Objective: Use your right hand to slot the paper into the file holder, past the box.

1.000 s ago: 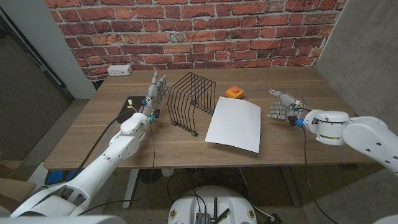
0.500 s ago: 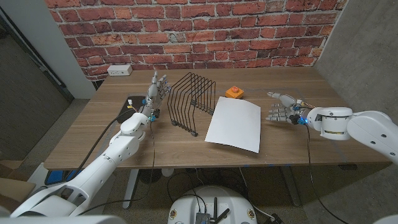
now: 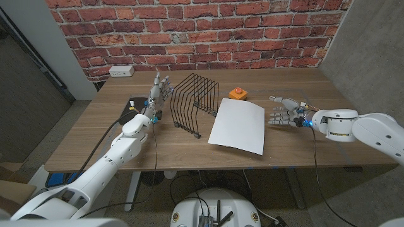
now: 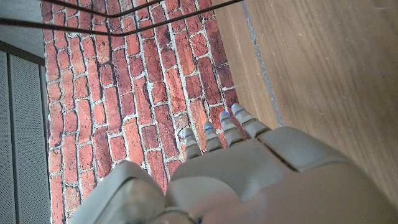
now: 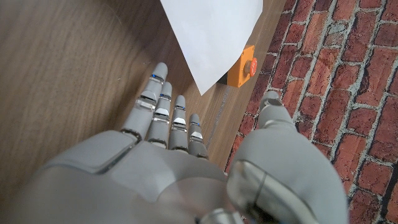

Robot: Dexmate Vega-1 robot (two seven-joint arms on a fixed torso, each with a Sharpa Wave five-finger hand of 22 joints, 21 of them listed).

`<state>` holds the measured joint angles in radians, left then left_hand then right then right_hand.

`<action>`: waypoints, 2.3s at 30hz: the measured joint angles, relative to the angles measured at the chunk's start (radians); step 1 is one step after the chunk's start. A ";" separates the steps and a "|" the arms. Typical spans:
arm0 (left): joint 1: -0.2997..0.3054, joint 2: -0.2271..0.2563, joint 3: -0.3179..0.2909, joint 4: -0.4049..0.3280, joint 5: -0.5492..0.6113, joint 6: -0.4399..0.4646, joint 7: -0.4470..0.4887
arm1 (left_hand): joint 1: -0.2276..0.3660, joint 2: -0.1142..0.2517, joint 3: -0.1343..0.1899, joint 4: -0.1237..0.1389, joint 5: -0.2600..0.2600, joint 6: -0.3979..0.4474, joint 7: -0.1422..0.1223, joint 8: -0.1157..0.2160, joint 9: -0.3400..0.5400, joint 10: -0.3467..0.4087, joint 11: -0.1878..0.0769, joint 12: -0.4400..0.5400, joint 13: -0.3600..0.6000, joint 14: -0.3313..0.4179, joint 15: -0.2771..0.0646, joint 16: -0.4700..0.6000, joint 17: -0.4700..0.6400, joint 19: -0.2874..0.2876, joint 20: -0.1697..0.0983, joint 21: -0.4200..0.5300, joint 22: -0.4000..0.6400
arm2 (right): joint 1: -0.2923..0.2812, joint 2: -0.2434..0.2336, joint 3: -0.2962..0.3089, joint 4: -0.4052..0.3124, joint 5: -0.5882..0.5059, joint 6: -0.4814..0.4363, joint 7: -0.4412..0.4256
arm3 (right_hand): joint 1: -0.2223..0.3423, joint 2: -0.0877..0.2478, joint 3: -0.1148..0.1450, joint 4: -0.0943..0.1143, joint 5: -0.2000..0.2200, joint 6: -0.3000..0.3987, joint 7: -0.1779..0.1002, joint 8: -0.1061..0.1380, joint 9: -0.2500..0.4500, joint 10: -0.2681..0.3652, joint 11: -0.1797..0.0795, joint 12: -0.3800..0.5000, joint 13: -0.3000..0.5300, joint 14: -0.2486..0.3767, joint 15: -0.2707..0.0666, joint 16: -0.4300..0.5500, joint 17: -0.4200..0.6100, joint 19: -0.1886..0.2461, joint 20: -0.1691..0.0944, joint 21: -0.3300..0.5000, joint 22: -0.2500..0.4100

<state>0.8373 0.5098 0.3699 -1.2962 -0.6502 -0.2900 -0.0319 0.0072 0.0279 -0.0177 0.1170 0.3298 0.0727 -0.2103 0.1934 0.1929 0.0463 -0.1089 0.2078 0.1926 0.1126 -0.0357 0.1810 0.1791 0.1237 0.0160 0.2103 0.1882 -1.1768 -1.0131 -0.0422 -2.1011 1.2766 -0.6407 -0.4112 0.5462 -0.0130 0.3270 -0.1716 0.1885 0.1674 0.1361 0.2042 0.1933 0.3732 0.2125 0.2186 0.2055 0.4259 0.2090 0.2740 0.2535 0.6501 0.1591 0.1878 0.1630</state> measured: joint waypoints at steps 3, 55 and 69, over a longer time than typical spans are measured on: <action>0.000 0.000 0.000 0.000 0.000 0.000 0.000 | 0.000 0.000 0.000 0.000 0.000 0.000 0.000 0.000 0.000 0.000 0.000 0.000 0.000 0.000 0.000 0.000 0.000 0.000 0.000 0.000 0.000 | 0.010 -0.005 -0.006 0.008 0.008 -0.006 0.008 | 0.014 -0.012 0.000 0.000 0.000 0.000 0.000 0.000 0.000 0.006 0.002 0.004 0.002 0.012 -0.002 0.004 0.000 0.000 0.000 0.000 0.000; 0.002 0.000 0.000 -0.003 0.000 0.001 0.002 | 0.000 0.000 0.000 0.000 0.000 0.000 0.000 0.000 0.000 0.000 0.000 0.000 0.000 0.000 0.000 0.000 0.000 0.000 0.000 0.000 0.000 | 0.092 0.013 -0.090 0.118 0.247 -0.029 -0.027 | 0.129 -0.033 -0.006 0.006 -0.011 0.100 0.007 0.023 0.019 0.138 -0.041 0.052 0.048 0.207 -0.139 0.108 0.046 0.190 -0.114 0.027 0.007; 0.002 0.000 0.000 -0.003 0.000 0.001 0.002 | 0.000 0.000 0.000 0.000 0.000 0.000 0.000 0.000 0.000 0.000 0.000 0.000 0.000 0.000 0.000 0.000 0.000 0.000 0.000 0.000 0.000 | 0.139 0.010 -0.129 0.159 0.272 -0.051 0.007 | 0.142 -0.031 -0.006 0.006 -0.011 0.136 0.007 0.038 0.023 0.172 -0.058 0.060 0.054 0.236 -0.158 0.126 0.051 0.218 -0.125 0.027 0.007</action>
<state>0.8388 0.5098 0.3701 -1.2992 -0.6499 -0.2893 -0.0304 0.0072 0.0279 -0.0177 0.1170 0.3298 0.0727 -0.2103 0.1934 0.1929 0.0463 -0.1089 0.2078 0.1927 0.1126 -0.0357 0.1809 0.1790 0.1237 0.0160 0.2101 0.1882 -1.0381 -1.0035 -0.1717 -1.9418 1.5485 -0.6920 -0.4043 0.6881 -0.0436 0.3206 -0.1651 0.1777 0.3032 0.1434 0.2421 0.2165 0.5454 0.1549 0.2785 0.2596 0.6614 0.0513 0.3996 0.3044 0.8682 0.0339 0.2150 0.1701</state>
